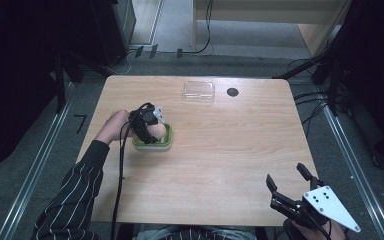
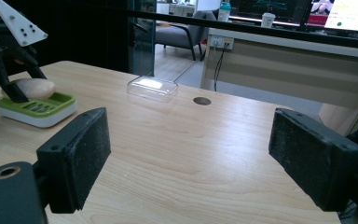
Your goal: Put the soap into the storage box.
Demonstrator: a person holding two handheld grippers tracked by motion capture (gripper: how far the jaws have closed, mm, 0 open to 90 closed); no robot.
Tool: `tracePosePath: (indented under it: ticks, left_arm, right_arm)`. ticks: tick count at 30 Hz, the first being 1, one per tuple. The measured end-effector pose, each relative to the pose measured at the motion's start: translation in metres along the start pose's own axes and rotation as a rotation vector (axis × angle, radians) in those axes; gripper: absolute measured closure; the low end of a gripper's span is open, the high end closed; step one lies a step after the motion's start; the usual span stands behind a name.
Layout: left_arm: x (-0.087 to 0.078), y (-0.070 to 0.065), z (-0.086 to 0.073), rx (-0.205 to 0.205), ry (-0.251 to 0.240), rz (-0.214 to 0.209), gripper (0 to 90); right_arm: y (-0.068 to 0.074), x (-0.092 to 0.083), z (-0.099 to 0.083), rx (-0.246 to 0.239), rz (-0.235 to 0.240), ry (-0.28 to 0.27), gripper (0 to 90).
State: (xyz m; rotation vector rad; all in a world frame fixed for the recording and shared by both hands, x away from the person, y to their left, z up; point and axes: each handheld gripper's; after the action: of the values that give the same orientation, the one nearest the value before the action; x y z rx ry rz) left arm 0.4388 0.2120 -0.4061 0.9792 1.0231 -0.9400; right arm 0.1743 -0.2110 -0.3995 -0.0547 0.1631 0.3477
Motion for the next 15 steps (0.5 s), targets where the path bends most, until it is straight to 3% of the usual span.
tracePosePath:
  ticks: [15]
  left_arm:
    - [0.013,0.007,-0.004,-0.034,0.008,0.011,33.4]
  right_arm:
    - [0.0,0.0,0.0,0.003,0.0,0.001,13.2]
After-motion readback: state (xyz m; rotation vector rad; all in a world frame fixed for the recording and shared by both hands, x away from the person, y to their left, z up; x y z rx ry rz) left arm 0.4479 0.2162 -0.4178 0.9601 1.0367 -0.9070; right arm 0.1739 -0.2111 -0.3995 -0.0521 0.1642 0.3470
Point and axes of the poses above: each handheld gripper's, and its own axes: x roughly forward along the jaws, z roughly out of its top, y roughly to its left, and after that the axes turned 2 degrees about z, right-handed
